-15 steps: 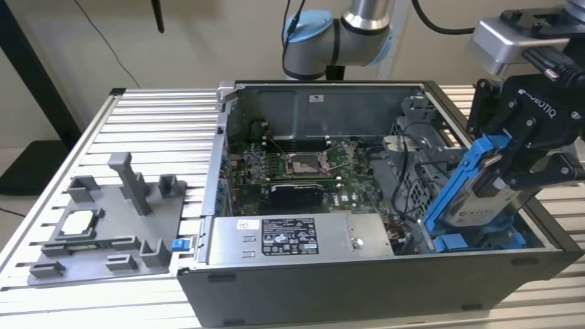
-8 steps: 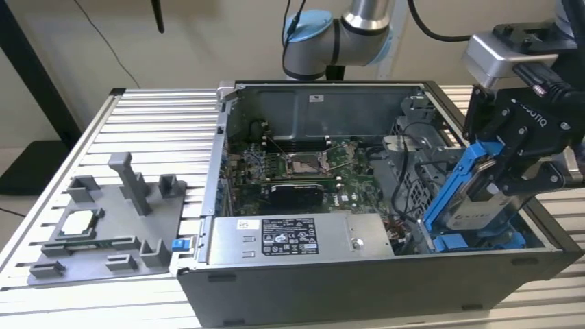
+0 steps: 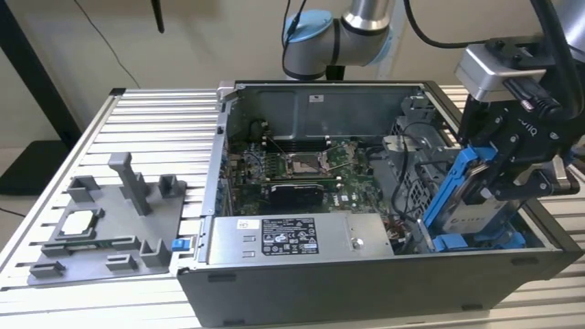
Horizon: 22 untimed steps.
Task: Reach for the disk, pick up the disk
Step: 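Pick up the disk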
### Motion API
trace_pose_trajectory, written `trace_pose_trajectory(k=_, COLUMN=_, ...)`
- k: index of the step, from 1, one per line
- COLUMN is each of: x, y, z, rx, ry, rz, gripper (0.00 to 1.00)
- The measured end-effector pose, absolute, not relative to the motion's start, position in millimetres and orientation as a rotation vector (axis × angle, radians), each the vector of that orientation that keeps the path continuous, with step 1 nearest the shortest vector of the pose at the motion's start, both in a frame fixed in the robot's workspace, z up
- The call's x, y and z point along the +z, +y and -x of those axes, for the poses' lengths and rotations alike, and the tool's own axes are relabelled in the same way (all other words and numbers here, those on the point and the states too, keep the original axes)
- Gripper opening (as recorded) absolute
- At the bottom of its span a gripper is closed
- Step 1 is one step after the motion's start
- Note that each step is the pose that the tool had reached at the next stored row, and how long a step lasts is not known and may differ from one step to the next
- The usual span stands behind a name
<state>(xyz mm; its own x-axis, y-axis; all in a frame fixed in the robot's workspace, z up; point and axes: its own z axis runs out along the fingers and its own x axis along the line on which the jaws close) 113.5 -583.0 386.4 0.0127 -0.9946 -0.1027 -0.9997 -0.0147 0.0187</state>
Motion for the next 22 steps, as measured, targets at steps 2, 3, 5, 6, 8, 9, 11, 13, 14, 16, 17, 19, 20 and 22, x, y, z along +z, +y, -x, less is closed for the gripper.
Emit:
trace_pose_trajectory(k=2, x=383.9, y=-582.9, z=-114.0, rx=0.133, ry=2.163, rz=2.193, gripper=0.00)
trace_pose_trajectory(k=3, x=383.7, y=-582.9, z=-114.0, rx=0.133, ry=2.163, rz=2.193, gripper=0.00)
trace_pose_trajectory(k=5, x=383.7, y=-582.9, z=-114.2, rx=0.133, ry=2.163, rz=2.193, gripper=0.00)
trace_pose_trajectory(k=6, x=383.6, y=-583.0, z=-114.2, rx=0.133, ry=2.163, rz=2.193, gripper=0.00)
trace_pose_trajectory(k=8, x=383.4, y=-582.9, z=-114.3, rx=0.133, ry=2.162, rz=2.192, gripper=0.00)
trace_pose_trajectory(k=9, x=383.3, y=-582.8, z=-114.4, rx=0.134, ry=2.162, rz=2.192, gripper=0.00)
trace_pose_trajectory(k=11, x=383.7, y=-582.9, z=-114.4, rx=0.135, ry=2.162, rz=2.192, gripper=0.00)
trace_pose_trajectory(k=13, x=383.9, y=-583.0, z=-114.3, rx=0.134, ry=2.162, rz=2.192, gripper=0.00)
trace_pose_trajectory(k=14, x=384.1, y=-582.9, z=-114.3, rx=0.134, ry=2.162, rz=2.192, gripper=0.00)
trace_pose_trajectory(k=16, x=385.6, y=-582.9, z=-114.3, rx=0.134, ry=2.162, rz=2.192, gripper=0.00)
trace_pose_trajectory(k=17, x=387.0, y=-582.7, z=-114.4, rx=0.135, ry=2.161, rz=2.192, gripper=0.00)
trace_pose_trajectory(k=19, x=389.6, y=-582.9, z=-114.4, rx=0.134, ry=2.161, rz=2.193, gripper=1.00)
trace_pose_trajectory(k=20, x=389.7, y=-582.9, z=-114.4, rx=0.134, ry=2.160, rz=2.194, gripper=1.00)
trace_pose_trajectory(k=22, x=389.7, y=-582.9, z=-114.4, rx=0.132, ry=2.158, rz=2.194, gripper=1.00)
